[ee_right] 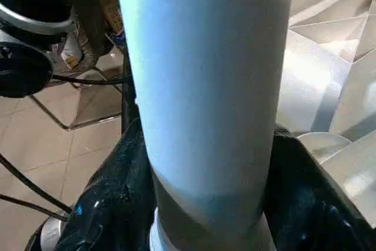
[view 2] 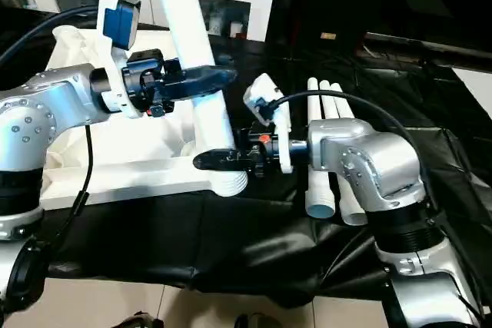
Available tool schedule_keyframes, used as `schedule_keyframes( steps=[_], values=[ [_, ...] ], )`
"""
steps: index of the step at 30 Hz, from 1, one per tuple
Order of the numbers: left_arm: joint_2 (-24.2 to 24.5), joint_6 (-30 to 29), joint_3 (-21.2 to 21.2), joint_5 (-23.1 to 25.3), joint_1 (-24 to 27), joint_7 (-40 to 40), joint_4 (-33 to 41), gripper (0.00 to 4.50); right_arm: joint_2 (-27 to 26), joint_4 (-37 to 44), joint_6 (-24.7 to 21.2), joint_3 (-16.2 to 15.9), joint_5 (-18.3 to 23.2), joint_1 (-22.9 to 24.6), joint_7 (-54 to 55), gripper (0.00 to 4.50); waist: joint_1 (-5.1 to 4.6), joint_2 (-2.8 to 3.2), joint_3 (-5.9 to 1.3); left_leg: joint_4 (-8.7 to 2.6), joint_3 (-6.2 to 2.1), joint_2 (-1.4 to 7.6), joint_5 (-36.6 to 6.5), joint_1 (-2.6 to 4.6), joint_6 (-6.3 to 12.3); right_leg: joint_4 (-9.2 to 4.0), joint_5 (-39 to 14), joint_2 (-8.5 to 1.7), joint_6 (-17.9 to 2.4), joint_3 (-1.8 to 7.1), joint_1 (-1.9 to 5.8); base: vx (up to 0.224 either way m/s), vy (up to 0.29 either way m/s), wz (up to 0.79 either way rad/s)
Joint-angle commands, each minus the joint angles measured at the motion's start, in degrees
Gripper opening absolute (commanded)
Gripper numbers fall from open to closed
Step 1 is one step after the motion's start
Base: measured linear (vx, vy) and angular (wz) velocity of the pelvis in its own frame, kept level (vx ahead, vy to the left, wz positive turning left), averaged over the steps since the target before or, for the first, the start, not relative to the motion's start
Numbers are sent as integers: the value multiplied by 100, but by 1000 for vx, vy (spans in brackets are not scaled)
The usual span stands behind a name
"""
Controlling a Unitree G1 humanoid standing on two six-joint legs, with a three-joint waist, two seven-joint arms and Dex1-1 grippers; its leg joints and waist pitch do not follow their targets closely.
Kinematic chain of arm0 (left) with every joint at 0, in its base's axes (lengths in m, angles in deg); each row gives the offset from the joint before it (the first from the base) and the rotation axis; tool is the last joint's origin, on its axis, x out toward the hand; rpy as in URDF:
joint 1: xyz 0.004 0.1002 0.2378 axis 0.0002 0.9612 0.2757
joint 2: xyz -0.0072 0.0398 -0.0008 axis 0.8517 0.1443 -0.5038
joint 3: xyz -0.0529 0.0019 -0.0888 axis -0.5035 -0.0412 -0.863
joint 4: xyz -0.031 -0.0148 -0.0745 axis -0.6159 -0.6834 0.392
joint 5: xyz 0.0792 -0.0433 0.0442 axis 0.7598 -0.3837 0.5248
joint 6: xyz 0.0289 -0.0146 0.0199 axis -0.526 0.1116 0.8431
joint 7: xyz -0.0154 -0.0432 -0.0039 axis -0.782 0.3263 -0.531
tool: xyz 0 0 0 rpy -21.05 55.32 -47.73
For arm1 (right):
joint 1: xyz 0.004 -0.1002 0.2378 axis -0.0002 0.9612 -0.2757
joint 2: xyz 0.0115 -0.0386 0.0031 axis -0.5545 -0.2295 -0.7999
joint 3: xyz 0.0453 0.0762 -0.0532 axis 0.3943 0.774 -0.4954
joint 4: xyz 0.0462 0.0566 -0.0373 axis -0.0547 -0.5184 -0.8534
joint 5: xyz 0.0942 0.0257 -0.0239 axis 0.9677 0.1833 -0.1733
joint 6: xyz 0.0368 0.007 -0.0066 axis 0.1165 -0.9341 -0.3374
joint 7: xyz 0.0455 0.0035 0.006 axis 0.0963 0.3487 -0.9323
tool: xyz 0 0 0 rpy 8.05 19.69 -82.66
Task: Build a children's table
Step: Pick table leg
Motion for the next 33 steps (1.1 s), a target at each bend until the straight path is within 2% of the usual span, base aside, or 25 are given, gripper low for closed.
schedule_keyframes(
  steps=[1, 8, 9, 11, 13, 14, 16, 21, 23, 28, 29, 33],
  values=[
    [39, -34, 12, -62, -121, 164, 62, 184, 54, -106, -74, 66, -7, -88, 90, 206, 6, 52, -398, -399, -42, 206, -500, 43, -21, -422, -1315, -377, -939, 270, 413, 0, 0, 0],
    [42, -49, 11, -91, -37, 136, 45, 184, -7, -78, -19, 31, -99, 10, 259, 198, 6, 71, -396, -407, -43, 212, -529, 42, -53, -420, -1258, -383, -986, 273, 413, 0, 0, 0],
    [20, -73, -6, -60, -31, 25, 33, 254, -34, -84, 57, 26, -169, 22, 343, 198, 1, 73, -396, -405, -43, 213, -541, 40, -70, -419, -1261, -384, -984, 274, 413, 0, 0, 0],
    [-78, -385, -143, -210, -76, -246, -104, 261, -115, -88, 206, 37, -281, 48, 525, 198, -5, 78, -402, -405, -42, 218, -531, 43, -95, -402, -1226, -381, -998, 272, 412, 0, 0, 0],
    [-278, -253, -302, -96, -73, -729, -161, 274, -266, -93, 338, 110, -354, 74, 764, 197, -2, 80, -397, -401, -39, 198, -552, 38, -116, -431, -1257, -379, -1002, 272, 407, 0, 0, 0],
    [-429, -80, -372, 142, -68, -1209, -196, 290, -381, -114, 394, 169, -394, 85, 944, 195, -10, 62, -401, -401, -43, 216, -563, 25, -140, -422, -1228, -380, -1013, 275, 418, 0, 0, 0],
    [-509, 18, -401, 292, -65, -1484, -216, 300, -442, -128, 421, 201, -416, 89, 1042, 193, 3, 67, -410, -400, -45, 212, -572, 41, -111, -436, -1279, -383, -975, 273, 416, 0, 0, 0],
    [-665, -89, -448, 317, 224, -1855, 182, 299, -650, -219, 519, 212, -535, 107, 1369, 191, -11, 59, -417, -405, -41, 207, -387, 19, -49, -398, -920, -369, -1006, 269, 432, 0, 0, 0],
    [-701, -156, -460, 301, 248, -1907, 249, 272, -666, -250, 555, 201, -562, 93, 1402, 191, -10, 68, -421, -403, -42, 211, -371, 25, -39, -389, -858, -370, -1023, 270, 427, 0, 0, 0],
    [-735, -156, -452, 303, 198, -2055, 222, 247, -720, -343, 675, 180, -645, 34, 1489, 191, -11, 69, -404, -413, -42, 212, -537, 33, -52, -427, -1135, -374, -954, 267, 414, 0, 0, 0],
    [-740, -144, -455, 299, 182, -2064, 204, 225, -719, -351, 692, 173, -654, 27, 1492, 191, -10, 68, -407, -410, -41, 207, -547, 35, -51, -429, -1161, -372, -935, 268, 416, 0, 0, 0],
    [-781, -155, -562, 247, 96, -2217, 142, 196, -704, -351, 746, 137, -700, 17, 1517, 191, -10, 81, -413, -411, -47, 207, -504, 27, -59, -420, -1116, -370, -890, 268, 420, 0, 0, 0]
  ],
)
